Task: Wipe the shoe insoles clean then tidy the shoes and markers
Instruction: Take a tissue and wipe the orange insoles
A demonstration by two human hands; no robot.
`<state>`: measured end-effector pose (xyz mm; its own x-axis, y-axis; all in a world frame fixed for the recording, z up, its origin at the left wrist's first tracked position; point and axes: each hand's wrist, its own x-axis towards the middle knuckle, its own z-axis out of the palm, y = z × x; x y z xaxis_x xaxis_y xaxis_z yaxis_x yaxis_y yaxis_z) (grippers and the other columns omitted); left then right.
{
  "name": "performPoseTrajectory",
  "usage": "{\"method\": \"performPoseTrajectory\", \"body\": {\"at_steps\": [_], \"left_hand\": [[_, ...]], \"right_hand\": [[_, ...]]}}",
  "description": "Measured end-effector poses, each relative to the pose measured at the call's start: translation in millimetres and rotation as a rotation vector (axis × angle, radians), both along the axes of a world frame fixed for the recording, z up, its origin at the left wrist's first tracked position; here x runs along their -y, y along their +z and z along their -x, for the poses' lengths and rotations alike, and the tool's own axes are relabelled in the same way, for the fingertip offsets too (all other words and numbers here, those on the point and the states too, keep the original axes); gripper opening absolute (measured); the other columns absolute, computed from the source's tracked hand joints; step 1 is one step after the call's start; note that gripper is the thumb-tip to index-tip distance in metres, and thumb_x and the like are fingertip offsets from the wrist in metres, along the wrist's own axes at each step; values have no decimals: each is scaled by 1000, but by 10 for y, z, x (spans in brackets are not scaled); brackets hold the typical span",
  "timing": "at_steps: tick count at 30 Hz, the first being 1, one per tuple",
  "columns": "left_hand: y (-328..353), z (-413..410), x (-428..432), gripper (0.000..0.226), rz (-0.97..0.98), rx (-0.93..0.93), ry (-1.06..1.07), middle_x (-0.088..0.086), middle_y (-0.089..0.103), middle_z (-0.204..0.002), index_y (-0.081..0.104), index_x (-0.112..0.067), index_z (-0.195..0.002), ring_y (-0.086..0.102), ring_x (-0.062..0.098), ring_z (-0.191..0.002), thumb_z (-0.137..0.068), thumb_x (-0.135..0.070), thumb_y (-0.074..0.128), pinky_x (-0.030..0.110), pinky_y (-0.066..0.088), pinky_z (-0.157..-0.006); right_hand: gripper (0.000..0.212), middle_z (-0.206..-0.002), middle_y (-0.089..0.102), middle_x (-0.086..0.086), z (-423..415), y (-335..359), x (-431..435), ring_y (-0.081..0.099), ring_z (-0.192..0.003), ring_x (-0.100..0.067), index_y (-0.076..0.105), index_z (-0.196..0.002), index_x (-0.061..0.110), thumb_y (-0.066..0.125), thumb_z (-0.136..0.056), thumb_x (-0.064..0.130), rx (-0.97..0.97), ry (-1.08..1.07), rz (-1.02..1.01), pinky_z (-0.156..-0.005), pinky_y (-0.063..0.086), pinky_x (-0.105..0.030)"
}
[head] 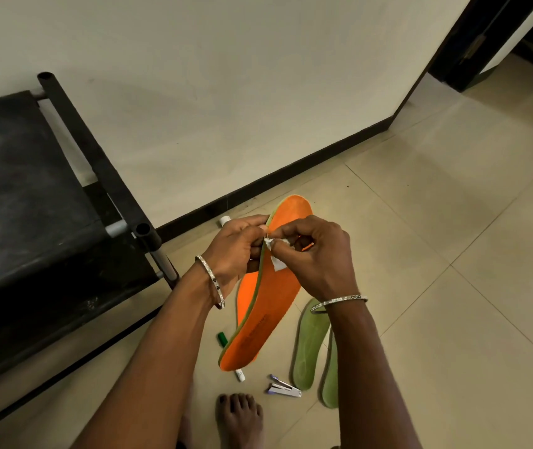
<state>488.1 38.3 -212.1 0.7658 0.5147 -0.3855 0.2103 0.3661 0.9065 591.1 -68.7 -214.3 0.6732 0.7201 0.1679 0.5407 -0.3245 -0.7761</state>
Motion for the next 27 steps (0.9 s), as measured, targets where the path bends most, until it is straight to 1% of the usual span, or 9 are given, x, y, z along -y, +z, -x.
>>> {"method": "performPoseTrajectory", "body": {"at_steps": [6, 10, 13, 14, 16, 19, 22, 25, 27], "left_hand": [[12, -27, 34, 52, 25, -6, -13, 14, 45, -78, 81, -31, -80, 40, 31, -82, -105, -9, 41, 47, 41, -81], [-2, -23, 17, 45, -1, -16, -16, 14, 52, -81, 79, -23, -86, 49, 29, -75, -106, -10, 41, 42, 47, -80], [-1, -7, 7, 37, -3, -18, -6, 3, 67, -71, 72, -20, -96, 66, 12, -65, -105, -7, 38, 29, 57, -68], [-7, -6, 2, 38, 1, -20, -4, 6, 68, -75, 71, -21, -96, 67, 15, -67, -105, -6, 38, 28, 58, -66], [-34, -6, -13, 38, 0, -23, -1, 17, 61, -89, 71, -22, -99, 59, 29, -80, -105, -7, 37, 32, 59, -68], [-67, -10, -42, 35, 1, -34, 24, 16, 53, -97, 71, -18, -106, 50, 32, -88, -105, -8, 37, 38, 59, -74], [-57, -23, -43, 35, 6, -32, 27, 15, 52, -91, 71, -13, -111, 47, 32, -83, -106, -9, 37, 50, 53, -84], [-51, -35, -38, 38, -7, -36, 25, 9, 38, -70, 72, -18, -106, 38, 24, -65, -106, -8, 35, 46, 39, -80], [-44, -35, -42, 38, -17, -17, 26, 11, 43, -72, 72, -18, -105, 44, 24, -67, -106, -8, 36, 40, 46, -77]], "right_hand": [[7, -80, 65, 4, 58, -47, -82, 57, -69, -6, 75, -88, 19, 77, -82, 22, 132, -167, -94, -60, 42, -9], [11, -86, 67, 5, 72, -39, -88, 58, -72, -3, 77, -92, 20, 77, -83, 25, 99, -143, -60, -62, 42, -8], [12, -86, 67, 9, 39, -3, -49, 57, -70, 2, 80, -93, 20, 79, -81, 25, 50, -57, -24, -62, 42, -4], [12, -85, 68, 9, 23, 11, -34, 57, -69, 2, 80, -92, 21, 80, -80, 24, 33, -33, -13, -62, 42, -5], [11, -81, 68, 10, 9, 25, -7, 56, -67, 0, 80, -89, 21, 81, -78, 23, -12, 23, 19, -60, 41, -7], [9, -77, 67, 9, 32, -2, -7, 55, -65, -1, 80, -85, 20, 82, -77, 22, -10, 41, 21, -59, 40, -7], [6, -78, 66, 8, 49, -55, -57, 58, -69, -2, 77, -85, 22, 79, -80, 24, 72, -87, -31, -61, 44, -10], [6, -82, 66, 6, 76, -97, -94, 59, -72, -4, 75, -89, 23, 76, -84, 27, 103, -172, -44, -64, 48, -15], [6, -84, 66, 7, 96, -83, -99, 60, -73, -3, 76, -89, 23, 76, -84, 26, 91, -135, -41, -64, 46, -11]]}}
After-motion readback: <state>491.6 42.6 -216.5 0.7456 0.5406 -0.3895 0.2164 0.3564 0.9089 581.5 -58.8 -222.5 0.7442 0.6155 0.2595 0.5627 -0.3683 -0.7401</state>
